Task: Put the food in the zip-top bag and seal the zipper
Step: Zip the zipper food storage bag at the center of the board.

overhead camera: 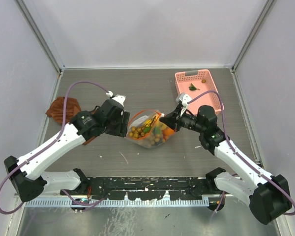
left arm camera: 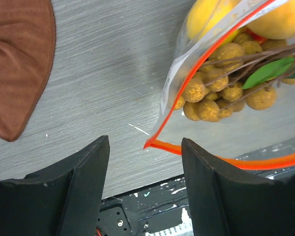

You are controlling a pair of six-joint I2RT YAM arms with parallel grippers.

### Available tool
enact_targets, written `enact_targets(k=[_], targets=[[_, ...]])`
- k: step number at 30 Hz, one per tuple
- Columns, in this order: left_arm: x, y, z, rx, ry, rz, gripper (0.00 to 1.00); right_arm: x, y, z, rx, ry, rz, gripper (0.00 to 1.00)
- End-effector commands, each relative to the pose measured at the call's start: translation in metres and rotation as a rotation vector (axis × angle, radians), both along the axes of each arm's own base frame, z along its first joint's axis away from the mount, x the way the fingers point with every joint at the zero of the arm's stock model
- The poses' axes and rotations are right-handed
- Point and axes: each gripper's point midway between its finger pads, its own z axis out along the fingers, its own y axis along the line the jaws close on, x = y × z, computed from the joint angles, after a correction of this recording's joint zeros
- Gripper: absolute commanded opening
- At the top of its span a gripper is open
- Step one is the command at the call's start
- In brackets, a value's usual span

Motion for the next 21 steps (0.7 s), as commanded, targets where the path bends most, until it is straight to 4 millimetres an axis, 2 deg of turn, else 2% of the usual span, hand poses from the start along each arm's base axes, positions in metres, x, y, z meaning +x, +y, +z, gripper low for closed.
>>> enact_targets(k=[1, 7, 11, 14, 21], targets=[[0.009, -0.001, -0.009, 0.010, 0.014, 0.025, 0.59, 0.002, 0.005, 0.041, 0.056, -0.114, 0.021, 0.01], [0.009, -0.008, -0.023, 0.022, 0.060, 0.004, 0.45, 0.001, 0.004, 0.043, 0.059, -0.120, 0.020, 0.01], [0.008, -0.003, -0.026, 0.045, 0.072, 0.007, 0.21, 0.001, 0.003, 0.045, 0.055, -0.131, 0.015, 0.01], [0.008, 0.000, -0.018, 0.050, 0.054, 0.001, 0.00, 0.001, 0.002, 0.045, 0.049, -0.133, 0.012, 0.01], [0.006, 0.024, 0.019, 0.085, -0.030, 0.017, 0.00, 0.005, -0.003, 0.040, 0.001, -0.148, -0.016, 0.01]])
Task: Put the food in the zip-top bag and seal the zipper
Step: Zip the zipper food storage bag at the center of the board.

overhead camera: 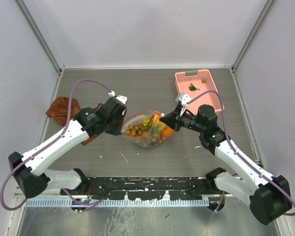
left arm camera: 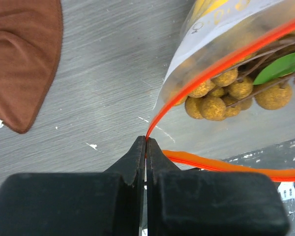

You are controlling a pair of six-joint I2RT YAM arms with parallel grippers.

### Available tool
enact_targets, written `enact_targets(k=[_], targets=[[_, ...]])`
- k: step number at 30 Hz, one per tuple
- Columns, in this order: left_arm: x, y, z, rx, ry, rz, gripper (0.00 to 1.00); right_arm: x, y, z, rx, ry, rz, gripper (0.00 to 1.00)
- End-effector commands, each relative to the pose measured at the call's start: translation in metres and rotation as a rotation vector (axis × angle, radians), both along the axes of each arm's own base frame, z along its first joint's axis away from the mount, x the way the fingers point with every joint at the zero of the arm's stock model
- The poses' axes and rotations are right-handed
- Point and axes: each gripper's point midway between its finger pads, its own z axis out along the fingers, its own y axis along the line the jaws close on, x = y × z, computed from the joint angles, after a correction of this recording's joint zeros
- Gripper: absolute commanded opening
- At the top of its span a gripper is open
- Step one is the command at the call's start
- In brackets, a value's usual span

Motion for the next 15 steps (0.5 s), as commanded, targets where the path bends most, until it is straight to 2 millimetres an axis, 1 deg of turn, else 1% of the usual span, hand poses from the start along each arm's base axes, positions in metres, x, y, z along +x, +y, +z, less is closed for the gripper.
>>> enact_targets(k=[1, 3, 5, 8, 11, 15], targets=[[0.003, 0.021, 0.047, -0.002, -0.113, 0.017, 0.00, 0.004, -0.003, 0.037, 0.009, -0.134, -0.022, 0.01], [0.000, 0.027, 0.055, 0.010, -0.116, 0.019, 0.00, 0.006, -0.006, 0.032, -0.011, -0.130, -0.035, 0.01], [-0.003, 0.036, 0.058, 0.041, -0.106, 0.025, 0.00, 0.008, -0.007, 0.027, -0.027, -0.120, -0.043, 0.01], [-0.006, 0.043, 0.057, 0.079, -0.088, 0.030, 0.00, 0.008, -0.006, 0.022, -0.033, -0.108, -0.035, 0.01], [-0.007, 0.045, 0.051, 0.093, -0.076, 0.033, 0.00, 0.007, -0.003, 0.020, -0.025, -0.098, -0.019, 0.01], [-0.004, 0.041, 0.044, 0.082, -0.084, 0.032, 0.00, 0.006, 0.000, 0.025, -0.011, -0.106, 0.003, 0.01]])
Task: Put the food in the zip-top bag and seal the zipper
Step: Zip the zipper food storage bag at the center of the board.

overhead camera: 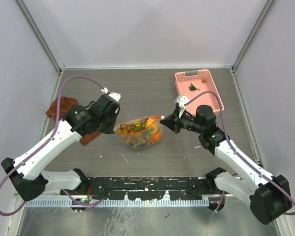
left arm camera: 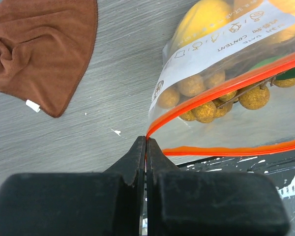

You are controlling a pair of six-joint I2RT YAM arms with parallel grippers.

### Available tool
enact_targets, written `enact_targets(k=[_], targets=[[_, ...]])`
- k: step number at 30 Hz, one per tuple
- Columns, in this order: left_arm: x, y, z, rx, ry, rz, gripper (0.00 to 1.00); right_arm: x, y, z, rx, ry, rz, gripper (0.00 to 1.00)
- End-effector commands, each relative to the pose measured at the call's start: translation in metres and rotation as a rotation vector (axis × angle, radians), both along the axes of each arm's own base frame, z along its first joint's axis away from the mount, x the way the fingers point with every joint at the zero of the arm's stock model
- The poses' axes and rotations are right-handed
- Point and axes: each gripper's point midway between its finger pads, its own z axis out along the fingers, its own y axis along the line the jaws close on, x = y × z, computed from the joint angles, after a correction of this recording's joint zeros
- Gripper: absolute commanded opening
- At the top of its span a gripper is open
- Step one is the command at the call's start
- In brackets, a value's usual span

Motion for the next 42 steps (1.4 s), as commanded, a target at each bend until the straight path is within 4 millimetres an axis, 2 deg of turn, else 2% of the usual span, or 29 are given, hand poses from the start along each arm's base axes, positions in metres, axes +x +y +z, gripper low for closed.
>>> enact_targets(k=[1, 5, 7, 14, 19, 26, 29, 34, 42], targets=[[0.004, 0.009, 0.000, 0.024, -0.037, 0.014, 0.02, 0.006, 0.006, 0.041, 0.057, -0.119, 0.018, 0.01], [0.009, 0.008, 0.002, 0.011, -0.068, 0.015, 0.13, 0.005, 0.007, 0.046, 0.062, -0.128, 0.030, 0.01], [0.012, 0.006, 0.009, -0.004, -0.093, 0.011, 0.22, 0.004, 0.008, 0.047, 0.063, -0.128, 0.035, 0.01], [0.022, -0.018, 0.042, -0.113, -0.184, -0.080, 0.38, 0.003, 0.008, 0.050, 0.065, -0.130, 0.041, 0.01], [0.029, -0.053, 0.065, -0.238, -0.227, -0.195, 0.52, 0.003, 0.008, 0.051, 0.064, -0.130, 0.043, 0.01], [0.031, -0.118, 0.095, -0.430, -0.282, -0.460, 0.63, 0.002, 0.008, 0.051, 0.058, -0.128, 0.048, 0.01], [0.029, -0.139, 0.106, -0.479, -0.318, -0.578, 0.67, 0.001, 0.008, 0.050, 0.053, -0.127, 0.053, 0.01], [0.030, -0.170, 0.108, -0.506, -0.361, -0.785, 0.68, 0.000, 0.008, 0.051, 0.045, -0.132, 0.061, 0.01], [0.023, -0.202, 0.107, -0.516, -0.417, -1.090, 0.64, -0.003, 0.009, 0.051, 0.042, -0.130, 0.077, 0.01]])
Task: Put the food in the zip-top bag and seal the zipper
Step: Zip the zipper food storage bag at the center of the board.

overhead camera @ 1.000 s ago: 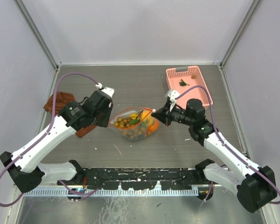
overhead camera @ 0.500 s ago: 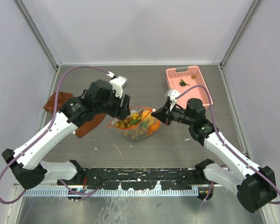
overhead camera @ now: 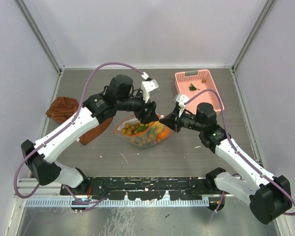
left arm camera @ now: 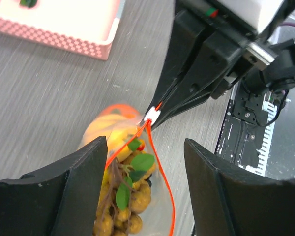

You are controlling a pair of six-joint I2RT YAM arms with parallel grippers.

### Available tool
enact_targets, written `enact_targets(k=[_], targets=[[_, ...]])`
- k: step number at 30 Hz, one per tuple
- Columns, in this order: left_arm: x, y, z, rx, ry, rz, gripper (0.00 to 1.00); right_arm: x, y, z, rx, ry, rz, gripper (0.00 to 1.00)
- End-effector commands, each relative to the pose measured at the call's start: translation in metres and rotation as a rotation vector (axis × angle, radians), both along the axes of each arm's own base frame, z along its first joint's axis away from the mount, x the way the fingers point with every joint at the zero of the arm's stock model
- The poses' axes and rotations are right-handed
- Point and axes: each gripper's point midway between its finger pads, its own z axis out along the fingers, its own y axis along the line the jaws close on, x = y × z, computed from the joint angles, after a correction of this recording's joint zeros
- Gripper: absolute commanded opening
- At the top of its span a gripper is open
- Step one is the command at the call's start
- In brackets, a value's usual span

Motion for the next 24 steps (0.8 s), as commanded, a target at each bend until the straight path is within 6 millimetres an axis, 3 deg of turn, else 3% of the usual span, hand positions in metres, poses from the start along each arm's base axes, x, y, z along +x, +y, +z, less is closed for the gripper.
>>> enact_targets(k=[1, 6, 15, 24], targets=[[-0.010, -0.026, 0.039, -0.109, -0.192, -0.249, 0.63, 0.001, 0.005, 0.038, 0.046, -0.109, 0.031, 0.01], [-0.009, -0.035, 0.029, -0.095, -0.234, -0.337, 0.48, -0.001, 0.005, 0.038, 0.046, -0.106, 0.040, 0.01], [-0.009, -0.045, 0.012, -0.068, -0.217, -0.427, 0.30, -0.003, 0.006, 0.038, 0.043, -0.109, 0.052, 0.01], [-0.015, -0.046, -0.002, -0.039, -0.154, -0.480, 0.25, -0.004, 0.005, 0.039, 0.040, -0.113, 0.056, 0.01]])
